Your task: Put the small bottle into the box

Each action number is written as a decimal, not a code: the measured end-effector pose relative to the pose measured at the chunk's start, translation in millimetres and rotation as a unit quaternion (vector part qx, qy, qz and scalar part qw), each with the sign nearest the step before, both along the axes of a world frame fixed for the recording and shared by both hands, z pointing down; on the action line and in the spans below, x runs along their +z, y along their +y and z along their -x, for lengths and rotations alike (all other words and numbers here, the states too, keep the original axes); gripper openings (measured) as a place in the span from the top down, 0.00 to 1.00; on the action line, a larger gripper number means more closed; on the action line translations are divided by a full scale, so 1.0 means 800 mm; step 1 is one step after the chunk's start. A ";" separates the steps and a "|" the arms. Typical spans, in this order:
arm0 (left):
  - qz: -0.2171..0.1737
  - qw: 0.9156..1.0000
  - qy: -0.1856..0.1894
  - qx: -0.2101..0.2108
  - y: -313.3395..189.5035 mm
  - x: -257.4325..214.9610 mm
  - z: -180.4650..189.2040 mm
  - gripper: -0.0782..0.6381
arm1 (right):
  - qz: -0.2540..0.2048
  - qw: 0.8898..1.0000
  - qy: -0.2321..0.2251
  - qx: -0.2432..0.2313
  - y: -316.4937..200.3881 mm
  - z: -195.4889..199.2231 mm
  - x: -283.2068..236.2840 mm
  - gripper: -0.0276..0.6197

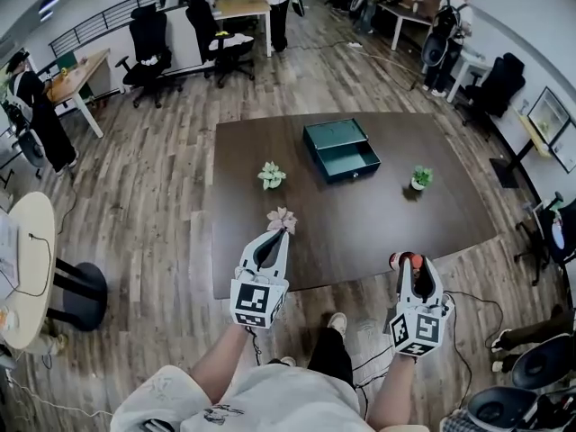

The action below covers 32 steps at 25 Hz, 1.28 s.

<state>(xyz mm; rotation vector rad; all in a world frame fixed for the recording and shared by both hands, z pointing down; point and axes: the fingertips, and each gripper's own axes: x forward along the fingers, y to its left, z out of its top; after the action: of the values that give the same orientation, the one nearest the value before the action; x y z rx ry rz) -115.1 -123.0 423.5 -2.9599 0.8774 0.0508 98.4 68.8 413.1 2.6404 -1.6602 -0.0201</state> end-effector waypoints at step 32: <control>-0.008 0.997 -0.015 -0.074 -0.116 -0.017 -0.303 0.89 | -0.012 0.998 -0.027 -0.051 -0.131 -0.348 0.013 0.75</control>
<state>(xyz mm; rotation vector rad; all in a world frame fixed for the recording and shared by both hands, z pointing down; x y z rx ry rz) 127.2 -215.8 410.0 -2.8636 1.0846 0.0060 376.6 -36.2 423.5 2.5932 -1.8211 0.0310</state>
